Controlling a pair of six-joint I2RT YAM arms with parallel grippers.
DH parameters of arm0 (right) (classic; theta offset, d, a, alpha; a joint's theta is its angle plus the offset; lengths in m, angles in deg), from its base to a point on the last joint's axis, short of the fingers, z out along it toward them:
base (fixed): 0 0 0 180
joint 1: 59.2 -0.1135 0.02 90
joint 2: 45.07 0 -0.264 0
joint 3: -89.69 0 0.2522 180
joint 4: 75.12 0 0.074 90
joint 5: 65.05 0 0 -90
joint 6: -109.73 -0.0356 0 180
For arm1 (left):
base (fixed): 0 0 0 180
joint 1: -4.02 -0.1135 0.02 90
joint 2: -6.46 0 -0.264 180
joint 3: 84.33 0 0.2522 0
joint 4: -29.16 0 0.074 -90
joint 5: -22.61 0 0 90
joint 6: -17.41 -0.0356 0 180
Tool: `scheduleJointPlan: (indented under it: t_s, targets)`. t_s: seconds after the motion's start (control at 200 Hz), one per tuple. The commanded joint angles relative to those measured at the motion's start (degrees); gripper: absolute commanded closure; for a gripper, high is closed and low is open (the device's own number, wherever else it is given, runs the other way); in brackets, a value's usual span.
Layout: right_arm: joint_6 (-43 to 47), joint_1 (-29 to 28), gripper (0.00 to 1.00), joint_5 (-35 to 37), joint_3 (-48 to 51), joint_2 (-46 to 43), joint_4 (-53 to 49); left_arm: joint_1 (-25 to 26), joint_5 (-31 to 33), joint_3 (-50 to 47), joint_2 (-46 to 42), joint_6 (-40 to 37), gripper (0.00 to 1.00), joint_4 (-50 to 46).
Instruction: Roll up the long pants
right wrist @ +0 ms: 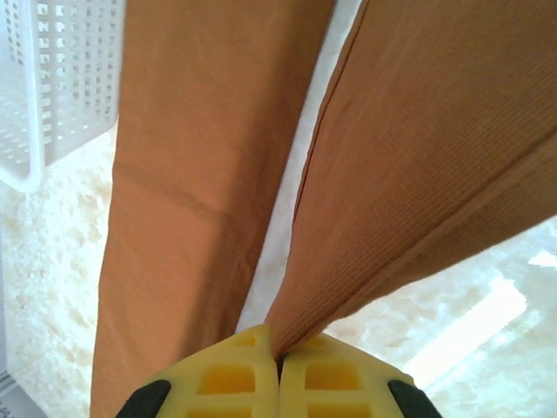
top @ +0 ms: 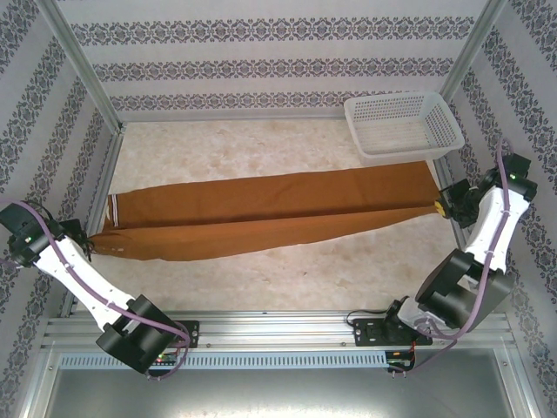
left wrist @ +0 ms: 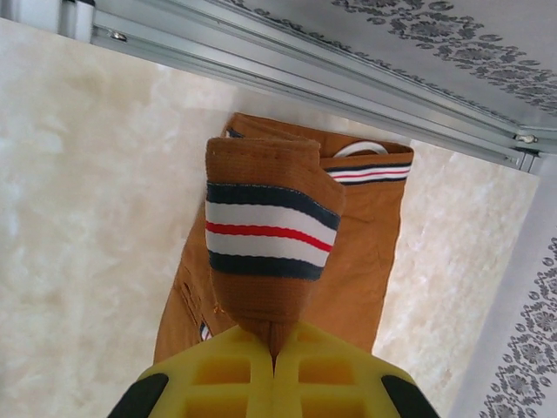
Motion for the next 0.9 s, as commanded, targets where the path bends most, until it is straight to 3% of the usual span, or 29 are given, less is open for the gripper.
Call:
scheduleJointPlan:
  t_s: [0.0,0.52,0.894]
  targets:
    - [-0.4,0.6,1.0,6.9,-4.8,3.9,11.5,-1.4,6.1,0.0,0.7,3.0,1.0,16.9]
    - [4.4,-4.9,1.0,10.7,-24.4,25.0,3.4,-0.2,3.6,1.4,10.0,8.1,1.0,27.6]
    - [6.6,-8.7,1.0,14.6,-41.7,38.3,-3.3,6.6,6.5,6.2,20.4,7.6,1.0,32.9]
